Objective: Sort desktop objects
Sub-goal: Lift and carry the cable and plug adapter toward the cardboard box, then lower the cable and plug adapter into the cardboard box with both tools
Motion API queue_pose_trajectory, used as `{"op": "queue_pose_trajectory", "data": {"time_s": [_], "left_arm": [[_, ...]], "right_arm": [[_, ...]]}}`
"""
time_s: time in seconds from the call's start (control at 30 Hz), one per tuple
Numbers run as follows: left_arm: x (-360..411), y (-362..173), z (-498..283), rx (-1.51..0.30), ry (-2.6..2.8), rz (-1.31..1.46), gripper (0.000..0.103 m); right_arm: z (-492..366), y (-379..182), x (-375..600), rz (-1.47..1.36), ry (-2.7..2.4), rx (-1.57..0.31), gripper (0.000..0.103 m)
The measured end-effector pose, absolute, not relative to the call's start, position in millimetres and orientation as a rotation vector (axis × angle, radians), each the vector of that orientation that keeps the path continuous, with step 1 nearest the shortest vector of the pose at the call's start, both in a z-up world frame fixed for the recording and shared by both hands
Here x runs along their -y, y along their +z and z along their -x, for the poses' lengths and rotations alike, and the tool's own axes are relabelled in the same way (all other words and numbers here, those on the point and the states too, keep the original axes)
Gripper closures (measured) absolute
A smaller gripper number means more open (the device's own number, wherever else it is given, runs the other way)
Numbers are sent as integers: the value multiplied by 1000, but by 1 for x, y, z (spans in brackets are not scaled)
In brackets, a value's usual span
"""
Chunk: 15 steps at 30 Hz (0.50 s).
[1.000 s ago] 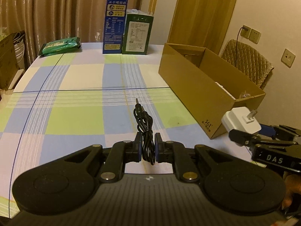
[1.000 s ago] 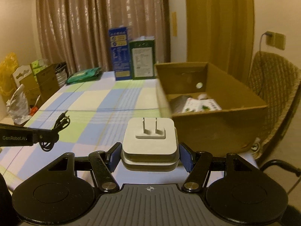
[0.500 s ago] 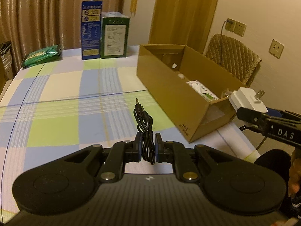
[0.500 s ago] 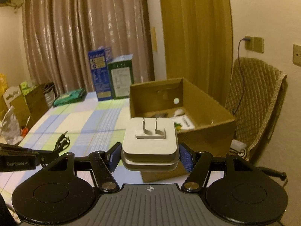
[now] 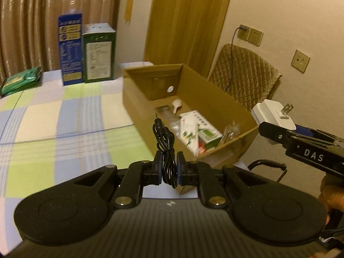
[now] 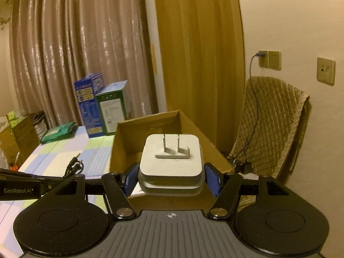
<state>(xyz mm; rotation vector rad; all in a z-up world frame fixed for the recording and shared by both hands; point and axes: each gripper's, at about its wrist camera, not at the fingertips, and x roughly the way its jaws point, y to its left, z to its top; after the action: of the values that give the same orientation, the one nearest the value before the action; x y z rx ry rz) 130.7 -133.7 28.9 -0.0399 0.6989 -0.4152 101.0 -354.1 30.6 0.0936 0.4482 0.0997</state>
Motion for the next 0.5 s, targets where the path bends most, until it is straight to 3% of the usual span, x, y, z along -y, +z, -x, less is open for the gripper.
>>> {"op": "queue_pose_trajectory", "data": {"time_s": [0.5], "left_arm": [[175, 33, -173, -705, -464, 32, 94]], "right_arm": [[-160, 30, 363, -59, 137, -535, 41]]}}
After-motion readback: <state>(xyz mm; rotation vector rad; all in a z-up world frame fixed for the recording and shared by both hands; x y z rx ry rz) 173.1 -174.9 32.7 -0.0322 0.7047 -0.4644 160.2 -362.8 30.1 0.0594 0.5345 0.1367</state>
